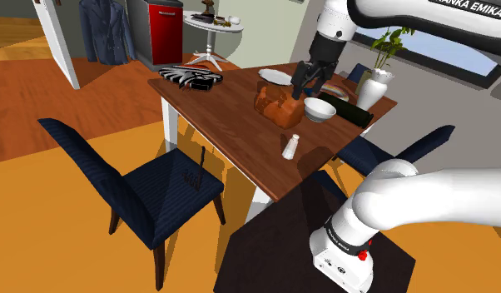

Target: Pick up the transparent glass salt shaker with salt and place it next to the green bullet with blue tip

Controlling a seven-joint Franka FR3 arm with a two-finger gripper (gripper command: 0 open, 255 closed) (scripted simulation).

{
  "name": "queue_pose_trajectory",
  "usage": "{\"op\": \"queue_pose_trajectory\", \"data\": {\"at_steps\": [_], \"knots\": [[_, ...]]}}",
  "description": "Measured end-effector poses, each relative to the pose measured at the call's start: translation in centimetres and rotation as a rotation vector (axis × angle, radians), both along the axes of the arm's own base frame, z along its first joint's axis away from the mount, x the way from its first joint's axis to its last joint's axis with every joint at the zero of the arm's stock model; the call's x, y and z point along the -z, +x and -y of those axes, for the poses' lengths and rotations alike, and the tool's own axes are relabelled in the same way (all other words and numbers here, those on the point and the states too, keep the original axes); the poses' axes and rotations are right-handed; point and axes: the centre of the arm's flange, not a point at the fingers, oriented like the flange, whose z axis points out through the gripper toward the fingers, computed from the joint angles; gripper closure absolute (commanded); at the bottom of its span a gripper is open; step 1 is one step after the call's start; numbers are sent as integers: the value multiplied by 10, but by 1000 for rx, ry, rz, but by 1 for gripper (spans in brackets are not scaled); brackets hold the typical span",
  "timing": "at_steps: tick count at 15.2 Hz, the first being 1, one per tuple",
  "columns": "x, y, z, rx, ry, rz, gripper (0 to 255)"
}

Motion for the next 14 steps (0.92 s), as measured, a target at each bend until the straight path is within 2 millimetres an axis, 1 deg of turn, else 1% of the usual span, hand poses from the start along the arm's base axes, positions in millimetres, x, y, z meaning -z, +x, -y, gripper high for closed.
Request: {"op": "queue_pose_trajectory", "data": {"at_steps": [1, 3, 5, 8, 9, 11, 13, 14], "knots": [[0, 0, 0, 0, 0, 0, 0], [13, 8, 9, -7, -3, -19, 0], [35, 20, 17, -19, -8, -48, 0], [64, 34, 35, -38, -15, -95, 0], [76, 39, 43, -44, -18, -111, 0], [97, 52, 52, -57, -23, -143, 0], [124, 63, 64, -70, -29, -174, 0], [137, 65, 71, -76, -31, -190, 0]]}}
